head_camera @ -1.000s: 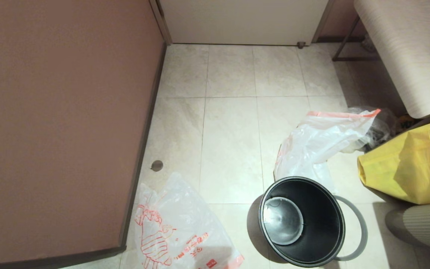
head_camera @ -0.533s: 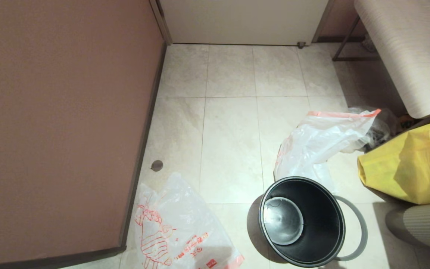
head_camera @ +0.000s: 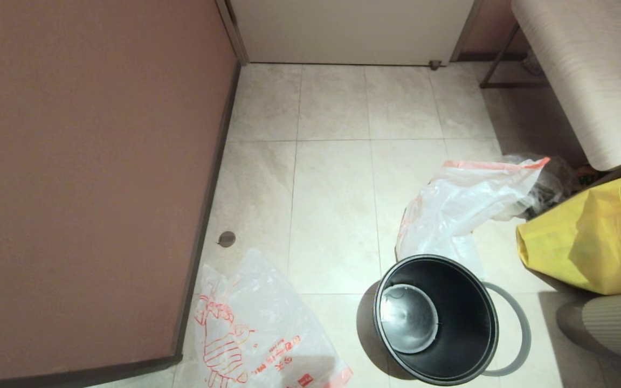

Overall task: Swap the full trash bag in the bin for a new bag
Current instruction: Pick up a new trash bag

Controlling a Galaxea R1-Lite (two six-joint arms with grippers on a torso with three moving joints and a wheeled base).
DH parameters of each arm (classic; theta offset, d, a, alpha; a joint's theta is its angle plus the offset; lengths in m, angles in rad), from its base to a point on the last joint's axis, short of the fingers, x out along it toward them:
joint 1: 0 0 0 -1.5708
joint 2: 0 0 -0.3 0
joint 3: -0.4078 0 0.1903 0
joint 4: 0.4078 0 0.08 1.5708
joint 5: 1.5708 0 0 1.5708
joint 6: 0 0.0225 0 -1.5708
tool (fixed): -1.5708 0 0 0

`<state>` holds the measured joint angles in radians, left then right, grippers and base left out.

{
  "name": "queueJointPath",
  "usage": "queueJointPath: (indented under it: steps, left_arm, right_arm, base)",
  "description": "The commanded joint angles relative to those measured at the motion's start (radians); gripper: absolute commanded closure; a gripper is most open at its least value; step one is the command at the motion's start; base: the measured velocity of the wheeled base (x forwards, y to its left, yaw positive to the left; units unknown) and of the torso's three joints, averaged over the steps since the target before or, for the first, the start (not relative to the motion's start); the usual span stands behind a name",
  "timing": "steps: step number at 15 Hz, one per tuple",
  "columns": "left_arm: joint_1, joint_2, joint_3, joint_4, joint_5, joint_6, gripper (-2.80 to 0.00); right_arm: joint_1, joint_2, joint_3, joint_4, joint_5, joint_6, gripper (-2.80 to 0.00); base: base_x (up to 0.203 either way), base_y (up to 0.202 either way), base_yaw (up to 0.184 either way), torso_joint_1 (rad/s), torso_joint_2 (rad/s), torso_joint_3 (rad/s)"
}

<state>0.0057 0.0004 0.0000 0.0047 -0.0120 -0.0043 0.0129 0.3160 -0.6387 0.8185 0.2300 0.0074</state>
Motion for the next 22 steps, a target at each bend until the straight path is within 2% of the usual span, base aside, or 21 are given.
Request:
queueJointPath:
  steps: [1,3,6,8,18,22]
  left_arm:
    - [0.000,0.000,0.000,0.000,0.000,0.000,0.00]
    - [0.000,0.000,0.000,0.000,0.000,0.000,0.00]
    - [0.000,0.000,0.000,0.000,0.000,0.000,0.00]
    - [0.000,0.000,0.000,0.000,0.000,0.000,0.00]
    - [-0.005,0.000,-0.016,0.011,0.012,0.019,0.00]
    - [-0.007,0.140,-0.111,0.008,-0.001,0.026,0.00]
  right_arm:
    - [0.002,-0.162,0.097,-0.069,-0.007,-0.004,0.00]
    - [-0.004,-0.274,0.263,-0.223,-0.076,-0.014,0.00]
    - [-0.006,-0.307,0.525,-0.575,-0.204,-0.027,0.00]
    - [-0.007,-0.316,0.593,-0.698,-0.236,-0.021,0.00]
    - [-0.007,-0.316,0.593,-0.699,-0.236,-0.014,0.00]
    - [-0.007,-0.316,0.593,-0.699,-0.236,-0.014,0.00]
  base:
    - [0.000,0.000,0.000,0.000,0.00,0.000]
    - [0.000,0.000,0.000,0.000,0.00,0.000]
    - [0.000,0.000,0.000,0.000,0.00,0.000]
    - [0.000,0.000,0.000,0.000,0.00,0.000]
    - [0.000,0.000,0.000,0.000,0.00,0.000]
    - [0.000,0.000,0.000,0.000,0.00,0.000]
